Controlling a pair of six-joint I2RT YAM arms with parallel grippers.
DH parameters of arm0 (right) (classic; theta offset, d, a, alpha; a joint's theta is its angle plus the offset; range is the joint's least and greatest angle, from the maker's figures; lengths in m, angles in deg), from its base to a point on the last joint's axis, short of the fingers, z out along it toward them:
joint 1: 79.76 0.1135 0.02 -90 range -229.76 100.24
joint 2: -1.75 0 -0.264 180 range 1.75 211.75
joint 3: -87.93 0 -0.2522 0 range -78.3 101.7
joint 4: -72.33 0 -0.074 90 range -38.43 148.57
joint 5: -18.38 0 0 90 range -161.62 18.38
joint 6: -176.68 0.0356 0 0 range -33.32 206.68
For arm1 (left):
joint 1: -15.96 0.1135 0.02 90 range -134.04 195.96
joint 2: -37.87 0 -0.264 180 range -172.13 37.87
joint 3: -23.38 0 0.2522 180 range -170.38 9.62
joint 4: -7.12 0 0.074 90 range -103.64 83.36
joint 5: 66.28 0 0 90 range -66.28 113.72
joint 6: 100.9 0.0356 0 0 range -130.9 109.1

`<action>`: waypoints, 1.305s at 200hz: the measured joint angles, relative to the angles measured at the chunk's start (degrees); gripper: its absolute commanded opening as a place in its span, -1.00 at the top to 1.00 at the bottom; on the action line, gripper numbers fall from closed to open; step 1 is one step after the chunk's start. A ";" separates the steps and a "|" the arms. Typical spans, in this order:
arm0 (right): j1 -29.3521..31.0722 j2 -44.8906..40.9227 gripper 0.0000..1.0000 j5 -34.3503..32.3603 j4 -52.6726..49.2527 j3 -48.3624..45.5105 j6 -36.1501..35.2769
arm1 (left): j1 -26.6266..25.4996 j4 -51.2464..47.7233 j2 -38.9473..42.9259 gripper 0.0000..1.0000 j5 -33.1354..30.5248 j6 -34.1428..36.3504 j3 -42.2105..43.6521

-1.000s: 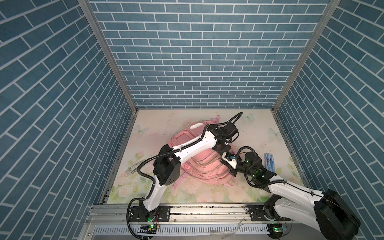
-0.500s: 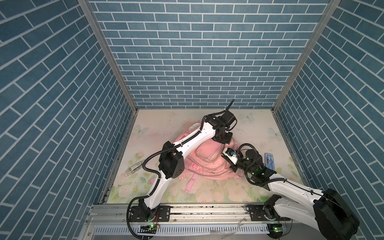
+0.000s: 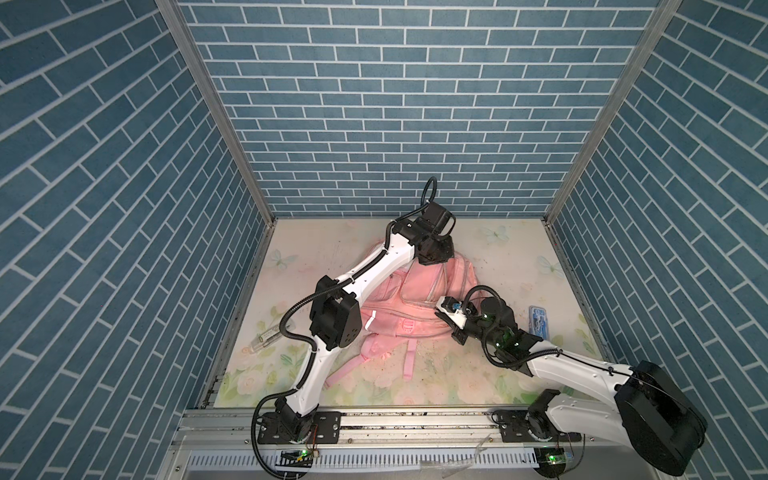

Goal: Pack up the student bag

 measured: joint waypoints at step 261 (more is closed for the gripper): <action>-29.14 -6.80 -0.48 -11.50 -38.36 23.58 30.75 | 4.31 17.59 8.81 0.19 -3.26 9.75 16.61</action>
